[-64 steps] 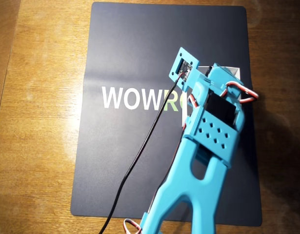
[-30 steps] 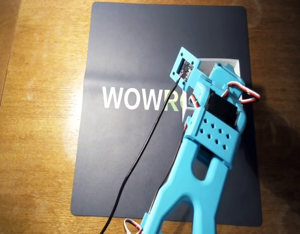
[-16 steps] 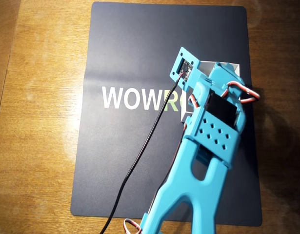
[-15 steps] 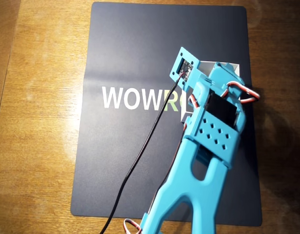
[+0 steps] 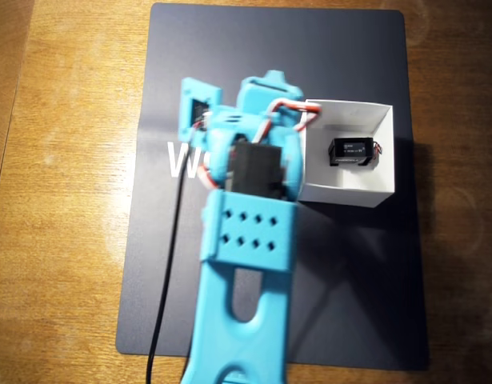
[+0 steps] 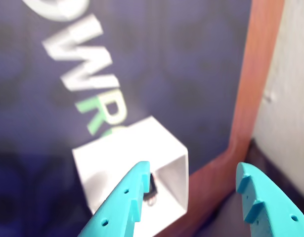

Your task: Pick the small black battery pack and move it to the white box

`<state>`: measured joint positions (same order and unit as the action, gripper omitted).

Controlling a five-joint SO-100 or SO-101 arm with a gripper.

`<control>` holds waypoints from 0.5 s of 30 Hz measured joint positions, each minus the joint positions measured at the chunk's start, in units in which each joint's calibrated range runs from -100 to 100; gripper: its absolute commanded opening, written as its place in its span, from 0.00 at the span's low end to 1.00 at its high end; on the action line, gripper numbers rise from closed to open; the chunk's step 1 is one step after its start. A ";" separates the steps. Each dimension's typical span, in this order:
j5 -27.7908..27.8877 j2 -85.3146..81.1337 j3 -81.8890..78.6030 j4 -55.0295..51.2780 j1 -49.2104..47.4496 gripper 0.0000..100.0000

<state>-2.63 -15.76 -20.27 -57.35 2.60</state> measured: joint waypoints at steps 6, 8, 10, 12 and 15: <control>0.00 -6.95 -9.00 -0.61 -5.81 0.20; 0.00 -10.76 -13.09 -0.61 -6.06 0.20; 0.00 -14.15 -17.27 -0.61 -5.93 0.20; 0.00 -17.37 -21.09 -0.61 -6.06 0.20; -0.05 -22.03 -26.09 -0.61 -5.93 0.20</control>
<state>-2.68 -37.80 -46.36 -57.96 -3.34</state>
